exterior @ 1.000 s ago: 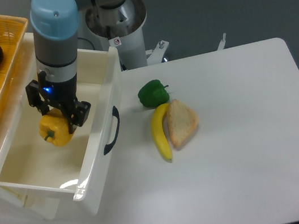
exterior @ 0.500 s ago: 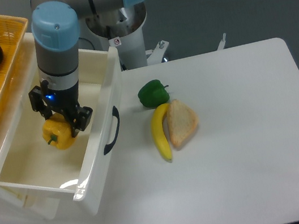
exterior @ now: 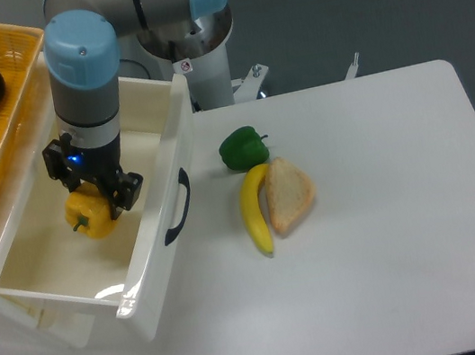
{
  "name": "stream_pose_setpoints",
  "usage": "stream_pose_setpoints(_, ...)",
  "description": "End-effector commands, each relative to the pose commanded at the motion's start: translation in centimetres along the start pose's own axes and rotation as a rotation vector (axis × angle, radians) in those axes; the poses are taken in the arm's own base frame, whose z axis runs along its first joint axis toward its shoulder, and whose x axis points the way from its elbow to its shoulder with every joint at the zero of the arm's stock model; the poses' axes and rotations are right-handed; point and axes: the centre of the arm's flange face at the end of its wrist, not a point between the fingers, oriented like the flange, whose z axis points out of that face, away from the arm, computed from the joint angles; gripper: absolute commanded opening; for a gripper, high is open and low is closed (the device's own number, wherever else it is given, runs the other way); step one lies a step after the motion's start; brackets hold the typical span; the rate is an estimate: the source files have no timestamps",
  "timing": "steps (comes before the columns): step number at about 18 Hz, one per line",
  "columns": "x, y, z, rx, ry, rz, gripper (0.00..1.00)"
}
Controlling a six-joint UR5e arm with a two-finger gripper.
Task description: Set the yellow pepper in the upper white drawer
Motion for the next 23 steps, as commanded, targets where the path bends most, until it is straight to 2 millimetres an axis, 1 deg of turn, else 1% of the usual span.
stream_pose_setpoints(1,0.1,0.0,0.0,0.001,0.002,0.003,0.61)
stream_pose_setpoints(3,0.1,-0.1,-0.1,0.002,-0.001,0.004,0.68)
stream_pose_setpoints(6,0.1,-0.2,-0.3,0.008,-0.003,0.005,0.7)
stream_pose_setpoints(11,0.0,-0.4,-0.6,0.012,-0.008,0.009,0.8)
stream_pose_setpoints(13,0.0,-0.4,-0.7,0.014,-0.01,0.011,0.81)
stream_pose_setpoints(15,0.0,-0.5,-1.1,0.02,-0.015,0.016,0.88)
stream_pose_setpoints(16,-0.1,-0.8,-1.7,0.03,-0.022,0.019,0.9)
stream_pose_setpoints(18,-0.7,-1.4,-3.5,0.058,-0.042,0.018,0.98)
stream_pose_setpoints(20,-2.5,-1.3,-5.6,0.09,-0.068,-0.008,1.0)
stream_pose_setpoints(21,-2.9,-1.3,-6.6,0.109,-0.077,-0.015,1.0)
stream_pose_setpoints(23,-3.5,-1.4,-7.5,0.122,-0.089,-0.023,1.0)
